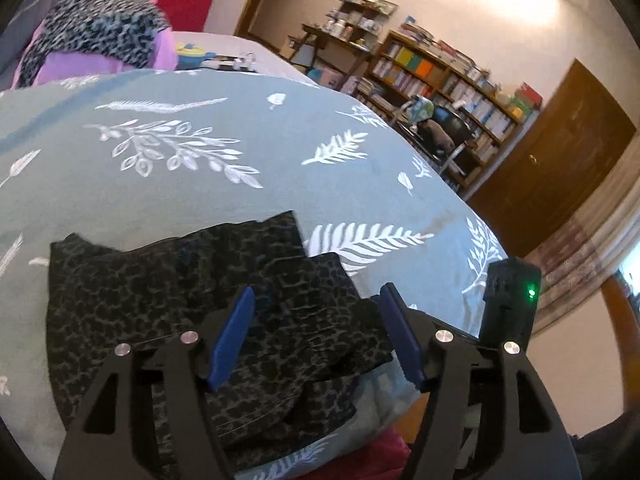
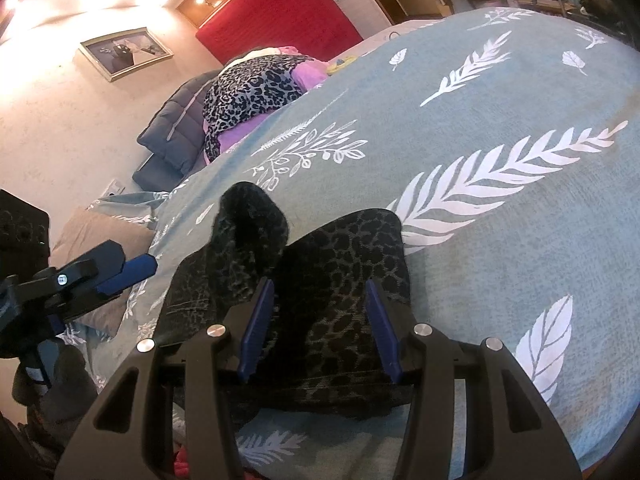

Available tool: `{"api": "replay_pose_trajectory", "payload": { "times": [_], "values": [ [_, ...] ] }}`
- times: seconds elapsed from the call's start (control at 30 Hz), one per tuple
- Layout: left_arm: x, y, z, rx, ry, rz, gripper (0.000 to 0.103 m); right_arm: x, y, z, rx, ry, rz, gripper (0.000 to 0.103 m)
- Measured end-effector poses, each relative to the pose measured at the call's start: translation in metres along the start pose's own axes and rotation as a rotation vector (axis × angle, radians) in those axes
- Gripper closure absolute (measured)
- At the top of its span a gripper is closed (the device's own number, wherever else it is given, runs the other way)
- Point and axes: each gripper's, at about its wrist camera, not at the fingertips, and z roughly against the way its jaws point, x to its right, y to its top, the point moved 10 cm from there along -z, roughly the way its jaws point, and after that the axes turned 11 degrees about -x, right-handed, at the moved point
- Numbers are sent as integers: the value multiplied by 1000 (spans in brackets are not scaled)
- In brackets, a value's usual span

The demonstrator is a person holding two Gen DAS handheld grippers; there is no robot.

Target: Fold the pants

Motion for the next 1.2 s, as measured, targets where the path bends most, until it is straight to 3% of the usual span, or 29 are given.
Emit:
{"api": "replay_pose_trajectory", "payload": {
  "times": [0.2, 0.3, 0.43, 0.57, 0.6, 0.7, 0.73, 0.87, 1.0, 1.2],
  "values": [
    [-53, -13, 18, 22, 58, 121, 38, -15, 2, -4, -20, 71, -15, 54],
    [-81, -21, 27, 30, 89, 182, 38, -25, 2, -11, -40, 113, -27, 41],
    [-110, -34, 37, 41, 121, 244, 38, -39, 1, -33, -115, 170, -48, 41],
    [-129, -43, 43, 52, 131, 288, 38, -46, -5, -51, -149, 137, -27, 41],
    [-134, -44, 43, 50, 133, 300, 37, -50, -5, -54, -152, 138, -11, 43],
    [-140, -48, 41, 42, 135, 324, 37, -68, -9, -59, -182, 136, 63, 81],
    [-142, -48, 41, 42, 135, 328, 37, -73, -7, -56, -175, 139, 81, 84],
    [-141, -45, 46, 59, 132, 326, 37, -97, 19, -25, -68, 121, 198, 86],
    [-134, -43, 39, 60, 118, 314, 37, -91, 45, 1, 24, 114, 216, 86],
    [-125, -54, 6, -12, 127, 281, 37, -12, 25, -17, -34, 31, 80, 85]
  ]
}}
